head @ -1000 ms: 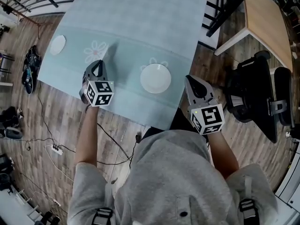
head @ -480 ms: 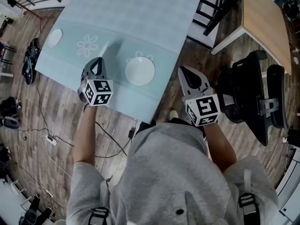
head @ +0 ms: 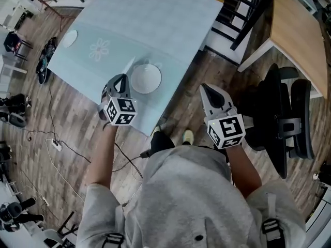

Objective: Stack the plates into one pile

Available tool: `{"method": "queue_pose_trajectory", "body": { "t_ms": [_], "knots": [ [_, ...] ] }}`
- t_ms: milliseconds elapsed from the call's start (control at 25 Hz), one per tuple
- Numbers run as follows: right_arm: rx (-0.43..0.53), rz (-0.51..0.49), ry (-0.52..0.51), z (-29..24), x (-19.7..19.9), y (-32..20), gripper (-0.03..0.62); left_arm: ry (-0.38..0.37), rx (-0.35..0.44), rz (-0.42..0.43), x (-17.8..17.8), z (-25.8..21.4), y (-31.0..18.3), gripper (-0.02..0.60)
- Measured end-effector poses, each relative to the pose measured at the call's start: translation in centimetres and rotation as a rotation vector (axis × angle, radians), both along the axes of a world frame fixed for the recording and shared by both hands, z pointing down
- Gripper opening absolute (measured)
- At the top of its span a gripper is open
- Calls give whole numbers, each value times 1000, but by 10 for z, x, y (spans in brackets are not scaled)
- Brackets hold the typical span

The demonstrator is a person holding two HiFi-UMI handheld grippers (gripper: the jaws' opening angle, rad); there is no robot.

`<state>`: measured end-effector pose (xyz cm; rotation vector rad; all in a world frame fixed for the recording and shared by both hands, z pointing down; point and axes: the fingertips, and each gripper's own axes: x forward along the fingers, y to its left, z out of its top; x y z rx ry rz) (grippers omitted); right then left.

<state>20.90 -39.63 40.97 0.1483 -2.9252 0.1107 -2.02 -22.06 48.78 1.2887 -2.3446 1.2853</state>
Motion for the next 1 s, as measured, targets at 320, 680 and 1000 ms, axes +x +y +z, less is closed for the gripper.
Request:
{"method": "queue_pose_trajectory", "body": {
  "t_ms": [320,680,1000],
  "knots": [
    [-15,1,9,13,33,-13,26,-10,-73,-7,27,26,-11,28],
    [-35,38,25,20,51,-20,26,37,-124,57,52,63,-40,28],
    [-36,48,36,24,63,-25,26,95,-165,82,68,97,-58,29]
  ]
}}
